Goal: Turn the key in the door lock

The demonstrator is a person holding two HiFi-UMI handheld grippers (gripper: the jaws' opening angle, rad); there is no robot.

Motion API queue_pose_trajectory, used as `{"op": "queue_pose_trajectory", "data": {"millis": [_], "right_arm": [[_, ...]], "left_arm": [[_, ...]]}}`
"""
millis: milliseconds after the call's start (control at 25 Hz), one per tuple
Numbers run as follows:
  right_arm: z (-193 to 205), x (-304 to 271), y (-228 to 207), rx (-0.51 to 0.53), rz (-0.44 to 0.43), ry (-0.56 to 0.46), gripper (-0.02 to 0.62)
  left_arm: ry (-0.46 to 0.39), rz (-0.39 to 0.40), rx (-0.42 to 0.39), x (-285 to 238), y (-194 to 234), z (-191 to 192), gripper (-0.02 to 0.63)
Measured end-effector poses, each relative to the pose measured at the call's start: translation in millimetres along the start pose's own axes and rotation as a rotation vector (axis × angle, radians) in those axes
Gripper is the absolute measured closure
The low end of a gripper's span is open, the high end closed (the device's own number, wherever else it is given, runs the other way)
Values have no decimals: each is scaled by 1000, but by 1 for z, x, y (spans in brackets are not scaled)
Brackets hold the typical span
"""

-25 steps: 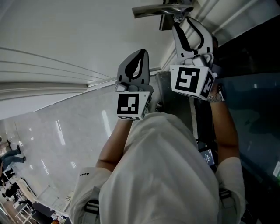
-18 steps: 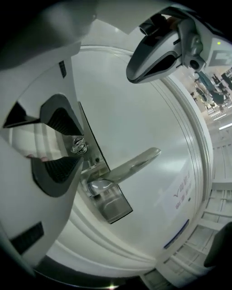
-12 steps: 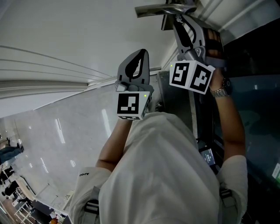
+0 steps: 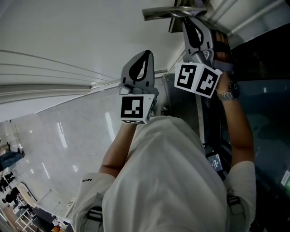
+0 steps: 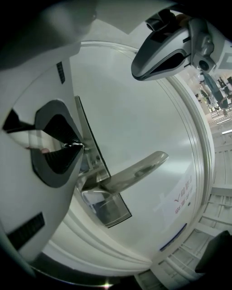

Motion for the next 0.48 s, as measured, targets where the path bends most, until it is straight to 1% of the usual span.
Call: {"op": "queue_pose_trajectory", "data": {"millis": [40,160,480], "right_arm": [[0,0,-1,-18,11,1,568],[0,1,-2,-112,35,8,575],[-1,2,-11,-508,68,21,578]], "left_arm": [[0,1,0,-1,1,0,600],[1,7,1,-3,1,0,600],[1,12,3,-6,3,-2,600]]}}
Point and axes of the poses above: the fingertips, and each gripper's own axes: x backward along the fingers, y to its left, z out of its underside, the point moved 10 cm from there along x, backward along the fingers, and after that the axes turned 3 degrees about -y, right-handed, at the moved point
